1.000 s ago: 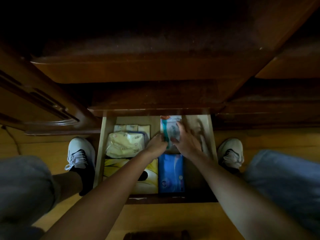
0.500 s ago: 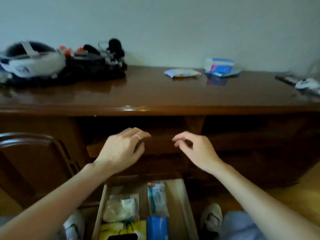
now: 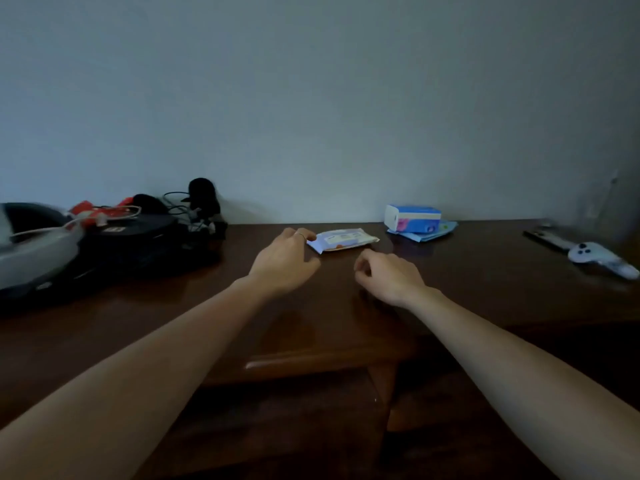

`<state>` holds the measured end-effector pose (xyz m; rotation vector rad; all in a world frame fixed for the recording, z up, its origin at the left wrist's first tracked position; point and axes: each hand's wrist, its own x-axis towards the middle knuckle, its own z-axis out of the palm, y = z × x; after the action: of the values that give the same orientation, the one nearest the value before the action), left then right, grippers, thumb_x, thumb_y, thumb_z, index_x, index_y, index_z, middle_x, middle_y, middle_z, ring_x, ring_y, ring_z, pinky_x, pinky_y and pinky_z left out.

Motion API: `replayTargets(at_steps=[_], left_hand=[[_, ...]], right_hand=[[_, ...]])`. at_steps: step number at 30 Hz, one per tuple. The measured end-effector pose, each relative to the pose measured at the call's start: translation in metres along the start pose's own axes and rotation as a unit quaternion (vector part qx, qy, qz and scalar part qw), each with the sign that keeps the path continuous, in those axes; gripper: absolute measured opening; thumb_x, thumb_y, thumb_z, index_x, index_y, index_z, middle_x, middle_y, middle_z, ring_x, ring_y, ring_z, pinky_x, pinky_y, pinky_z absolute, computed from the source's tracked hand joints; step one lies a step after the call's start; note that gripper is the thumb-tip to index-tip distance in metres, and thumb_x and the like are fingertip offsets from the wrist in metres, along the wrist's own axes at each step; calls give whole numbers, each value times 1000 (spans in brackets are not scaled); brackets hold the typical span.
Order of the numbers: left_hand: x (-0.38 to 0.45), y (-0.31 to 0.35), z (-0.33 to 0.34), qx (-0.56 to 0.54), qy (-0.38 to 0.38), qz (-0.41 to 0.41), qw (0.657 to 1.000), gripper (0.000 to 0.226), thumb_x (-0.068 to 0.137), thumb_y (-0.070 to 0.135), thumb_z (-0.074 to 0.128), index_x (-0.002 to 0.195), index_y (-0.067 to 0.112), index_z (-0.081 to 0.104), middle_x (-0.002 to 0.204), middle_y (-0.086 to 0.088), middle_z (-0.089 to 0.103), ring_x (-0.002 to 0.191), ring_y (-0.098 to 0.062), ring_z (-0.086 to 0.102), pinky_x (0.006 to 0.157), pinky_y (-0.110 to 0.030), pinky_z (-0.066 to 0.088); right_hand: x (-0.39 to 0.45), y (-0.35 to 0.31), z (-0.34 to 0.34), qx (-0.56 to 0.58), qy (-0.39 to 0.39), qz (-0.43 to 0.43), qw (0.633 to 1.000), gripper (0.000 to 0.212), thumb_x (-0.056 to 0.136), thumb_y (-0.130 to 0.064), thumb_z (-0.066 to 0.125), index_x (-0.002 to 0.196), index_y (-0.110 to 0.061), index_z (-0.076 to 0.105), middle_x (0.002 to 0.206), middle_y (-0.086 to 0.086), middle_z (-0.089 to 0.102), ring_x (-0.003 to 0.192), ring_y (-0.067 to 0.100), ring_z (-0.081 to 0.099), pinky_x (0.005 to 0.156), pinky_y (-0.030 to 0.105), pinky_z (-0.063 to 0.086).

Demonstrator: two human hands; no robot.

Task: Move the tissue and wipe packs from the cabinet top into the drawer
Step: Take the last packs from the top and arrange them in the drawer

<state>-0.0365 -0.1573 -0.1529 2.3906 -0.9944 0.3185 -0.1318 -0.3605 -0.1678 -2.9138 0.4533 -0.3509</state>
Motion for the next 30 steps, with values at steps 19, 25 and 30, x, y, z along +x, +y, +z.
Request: replayTargets(at_steps=[19,25,30], left_hand=[[203,-35,162,164,-51,12,985,83,89,75,34,154,23,34,139,-12,38,129,-30,38,110,-47,34],[193,-29,154,95,-91,-8,991,72,90,68,45,141,17,44,137,-13,55,122,-30,54,107,-45,42],[125,-26,120,109,-78,-26,991,72,87,69,45,138,19,43,131,-9,53,119,-27,50,103,-44,43]], right_hand=[[259,176,37,-5,117,292,949,86,76,-67,71,147,-35,33,159,21,16,148,46,7,109,64,35],[234,148,32,-9,86,156,984,76,77,-53,76,142,-31,42,141,19,37,134,42,37,106,46,40],[162,106,16,33,17,80,996,74,74,-56,77,138,-35,46,137,12,39,126,35,48,102,40,41]])
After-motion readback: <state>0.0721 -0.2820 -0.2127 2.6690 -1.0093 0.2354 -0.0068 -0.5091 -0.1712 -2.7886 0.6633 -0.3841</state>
